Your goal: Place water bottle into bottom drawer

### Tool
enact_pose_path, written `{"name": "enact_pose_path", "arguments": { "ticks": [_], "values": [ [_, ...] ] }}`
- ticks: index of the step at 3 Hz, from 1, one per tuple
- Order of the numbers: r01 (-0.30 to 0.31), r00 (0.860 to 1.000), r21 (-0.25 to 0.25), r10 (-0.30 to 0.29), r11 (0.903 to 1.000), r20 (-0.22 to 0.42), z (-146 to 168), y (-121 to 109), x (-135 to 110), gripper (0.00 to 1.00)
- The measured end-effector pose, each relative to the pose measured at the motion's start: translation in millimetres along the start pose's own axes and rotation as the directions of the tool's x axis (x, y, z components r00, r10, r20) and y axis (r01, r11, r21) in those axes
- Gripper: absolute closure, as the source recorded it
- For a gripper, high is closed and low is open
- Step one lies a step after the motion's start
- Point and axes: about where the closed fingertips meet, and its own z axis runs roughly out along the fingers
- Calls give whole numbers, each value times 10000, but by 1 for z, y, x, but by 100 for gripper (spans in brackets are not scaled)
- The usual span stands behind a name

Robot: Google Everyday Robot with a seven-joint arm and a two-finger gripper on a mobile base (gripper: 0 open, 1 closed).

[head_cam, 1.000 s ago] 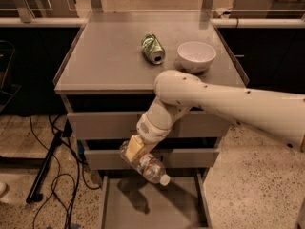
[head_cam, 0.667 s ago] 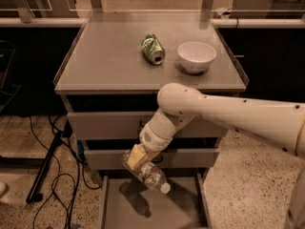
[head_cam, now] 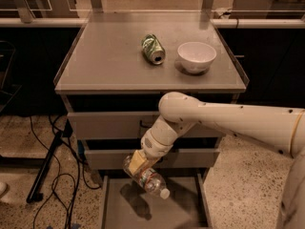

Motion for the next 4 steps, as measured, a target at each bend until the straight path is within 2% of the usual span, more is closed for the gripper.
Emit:
{"name": "enact_pose_path", "arguments": {
  "ticks": [1,2,3,4],
  "values": [
    [-207,9998,-45,208,9998,74,3,-11,3,100],
    [-740,9964,-104,743,9972,404,2,-37,15,100],
    [-1353,9884,-199,1364,9906,665,3,-62,30,100],
    [-1818,9806,-244,1831,9830,701,9,-76,40,100]
  ]
}}
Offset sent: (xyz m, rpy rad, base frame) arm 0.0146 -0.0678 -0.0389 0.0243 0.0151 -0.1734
